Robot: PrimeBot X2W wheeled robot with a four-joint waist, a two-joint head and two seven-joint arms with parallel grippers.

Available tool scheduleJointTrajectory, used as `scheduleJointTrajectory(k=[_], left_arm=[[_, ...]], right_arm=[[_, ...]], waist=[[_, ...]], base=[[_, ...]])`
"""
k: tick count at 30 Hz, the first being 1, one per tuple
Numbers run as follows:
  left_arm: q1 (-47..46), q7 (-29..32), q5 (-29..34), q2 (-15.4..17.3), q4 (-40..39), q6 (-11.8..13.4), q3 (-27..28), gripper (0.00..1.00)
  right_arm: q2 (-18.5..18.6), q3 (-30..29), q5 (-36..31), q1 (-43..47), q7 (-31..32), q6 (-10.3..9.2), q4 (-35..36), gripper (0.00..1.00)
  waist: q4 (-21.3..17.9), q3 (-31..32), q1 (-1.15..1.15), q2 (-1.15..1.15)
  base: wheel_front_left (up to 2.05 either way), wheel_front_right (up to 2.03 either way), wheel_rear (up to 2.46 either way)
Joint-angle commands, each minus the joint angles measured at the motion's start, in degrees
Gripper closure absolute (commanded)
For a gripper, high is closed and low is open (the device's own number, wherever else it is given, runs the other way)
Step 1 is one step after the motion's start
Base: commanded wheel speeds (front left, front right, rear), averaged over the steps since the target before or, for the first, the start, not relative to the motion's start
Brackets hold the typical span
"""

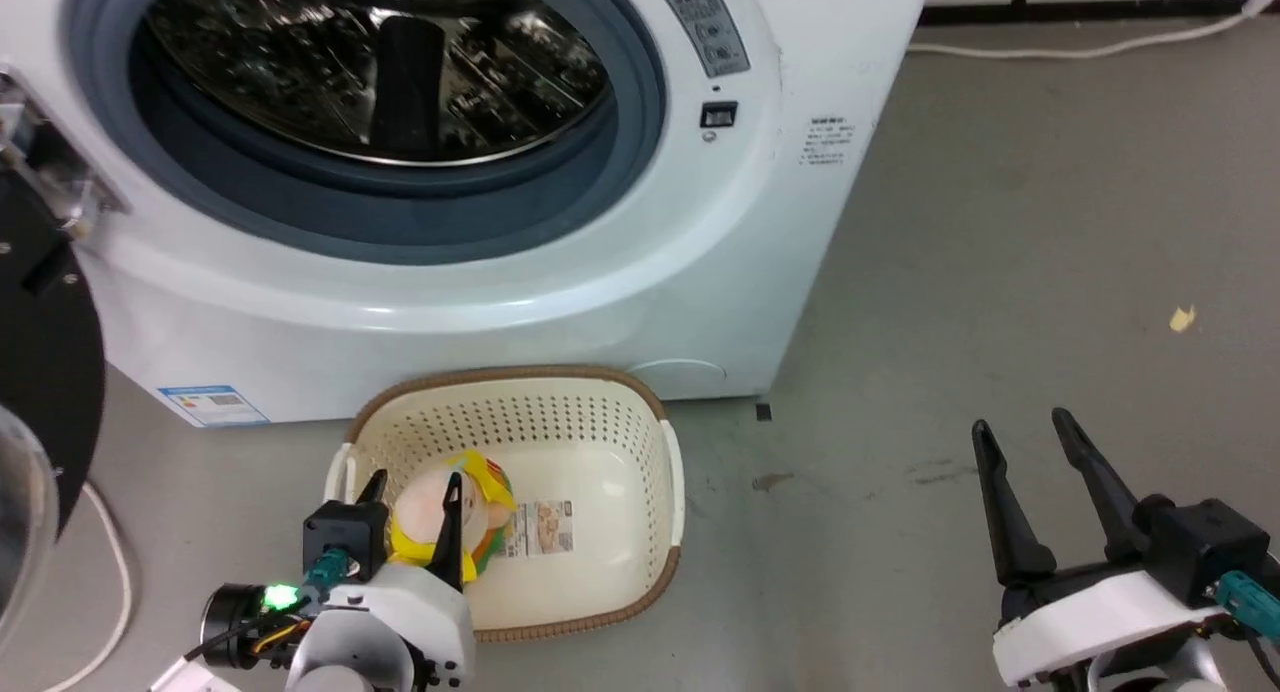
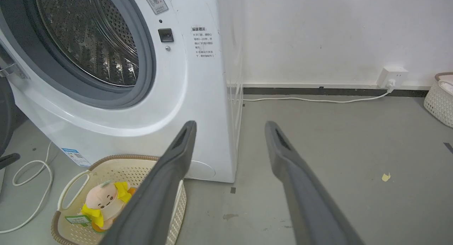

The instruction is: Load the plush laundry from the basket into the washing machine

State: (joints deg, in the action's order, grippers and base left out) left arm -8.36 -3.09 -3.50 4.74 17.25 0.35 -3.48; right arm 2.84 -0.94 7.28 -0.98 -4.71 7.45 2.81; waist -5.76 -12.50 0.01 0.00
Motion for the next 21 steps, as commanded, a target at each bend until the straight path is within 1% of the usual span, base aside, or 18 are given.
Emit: scheduleJointTrajectory(k=[1,3,15,21], left_arm=[[-1.3,-0.36,-0.54,0.57,1.22,-0.11,-0.1,0.0],[-2.65,-0.28,-1.03,1.35,3.53,-0.13,-0.06,0.0],[-8.39,-0.1,-2.16,3.87,10.58,-0.14,-0.86,0.0],[-11.98,1.01,-2.42,5.49,14.58,1.56,-1.3,0.0]], right_arm=[[0.01,0.16,0.65,-1.18,-0.63,0.01,0.59,0.0],[0.01,0.56,1.19,-1.57,-0.99,0.01,0.96,0.0],[0.02,0.82,3.63,-3.2,-2.3,0.02,2.12,0.0],[0.02,0.98,5.1,-4.27,-3.01,0.02,3.04,0.0]], waist=[[-0.68,-1.09,-0.01,0.0],[-1.32,-2.6,-0.01,0.0],[-3.18,-8.36,-0.01,0.0],[-4.04,-11.49,-0.01,0.0]], base=[[0.0,0.0,0.0],[0.0,0.0,0.0],[0.0,0.0,0.0],[0.0,0.0,0.0]])
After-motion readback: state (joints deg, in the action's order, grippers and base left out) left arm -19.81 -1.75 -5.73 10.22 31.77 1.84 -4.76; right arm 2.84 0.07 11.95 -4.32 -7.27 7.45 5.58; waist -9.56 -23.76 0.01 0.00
